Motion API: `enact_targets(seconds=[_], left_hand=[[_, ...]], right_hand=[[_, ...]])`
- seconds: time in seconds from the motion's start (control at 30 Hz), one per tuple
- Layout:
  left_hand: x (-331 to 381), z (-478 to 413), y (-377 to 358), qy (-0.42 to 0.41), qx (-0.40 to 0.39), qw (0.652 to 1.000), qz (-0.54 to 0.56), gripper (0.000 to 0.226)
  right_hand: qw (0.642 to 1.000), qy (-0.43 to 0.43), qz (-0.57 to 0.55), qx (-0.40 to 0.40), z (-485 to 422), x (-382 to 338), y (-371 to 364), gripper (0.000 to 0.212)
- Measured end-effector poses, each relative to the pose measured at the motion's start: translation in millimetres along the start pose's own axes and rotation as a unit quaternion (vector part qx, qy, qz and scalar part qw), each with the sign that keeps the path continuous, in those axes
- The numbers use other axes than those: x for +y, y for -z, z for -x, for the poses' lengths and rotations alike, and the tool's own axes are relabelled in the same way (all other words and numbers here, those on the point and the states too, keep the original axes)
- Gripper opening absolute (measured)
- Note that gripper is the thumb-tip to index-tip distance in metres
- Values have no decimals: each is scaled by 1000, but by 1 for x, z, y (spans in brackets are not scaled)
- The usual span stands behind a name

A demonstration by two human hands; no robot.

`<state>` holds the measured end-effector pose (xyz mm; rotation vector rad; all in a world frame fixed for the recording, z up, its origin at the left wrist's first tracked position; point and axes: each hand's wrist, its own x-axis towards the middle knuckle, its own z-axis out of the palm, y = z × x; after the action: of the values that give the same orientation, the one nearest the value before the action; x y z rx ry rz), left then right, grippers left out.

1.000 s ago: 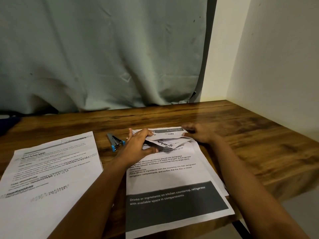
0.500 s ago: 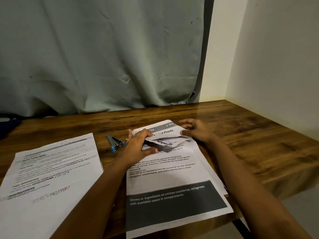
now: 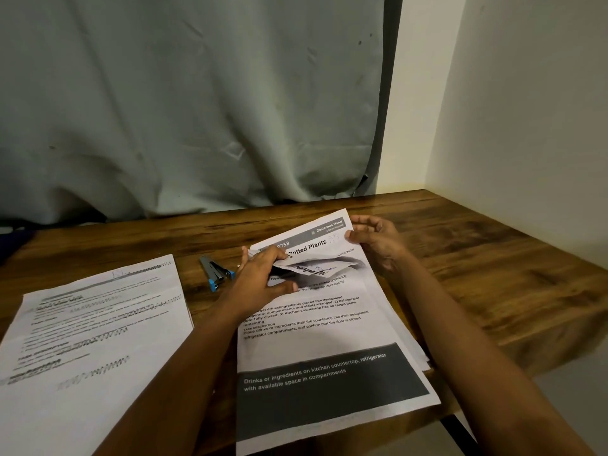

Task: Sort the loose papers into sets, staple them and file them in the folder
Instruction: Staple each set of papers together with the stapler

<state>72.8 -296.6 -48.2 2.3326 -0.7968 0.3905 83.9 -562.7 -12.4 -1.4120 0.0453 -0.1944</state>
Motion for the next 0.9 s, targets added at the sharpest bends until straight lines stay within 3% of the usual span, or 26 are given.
enact_targets(seconds=[0.33,0.53,0.9], left_hand=[[0,0,0,-2,3,1000,2,49],[1,1,0,-1,1,1000,-2,50],[7,2,4,-7,1,1000,-14,58]], right_hand=[[1000,10,18,6,4,2,-3,34],[999,0,35,-8,8,0,-8,6],[999,2,39,-9,3,2,-6,16]])
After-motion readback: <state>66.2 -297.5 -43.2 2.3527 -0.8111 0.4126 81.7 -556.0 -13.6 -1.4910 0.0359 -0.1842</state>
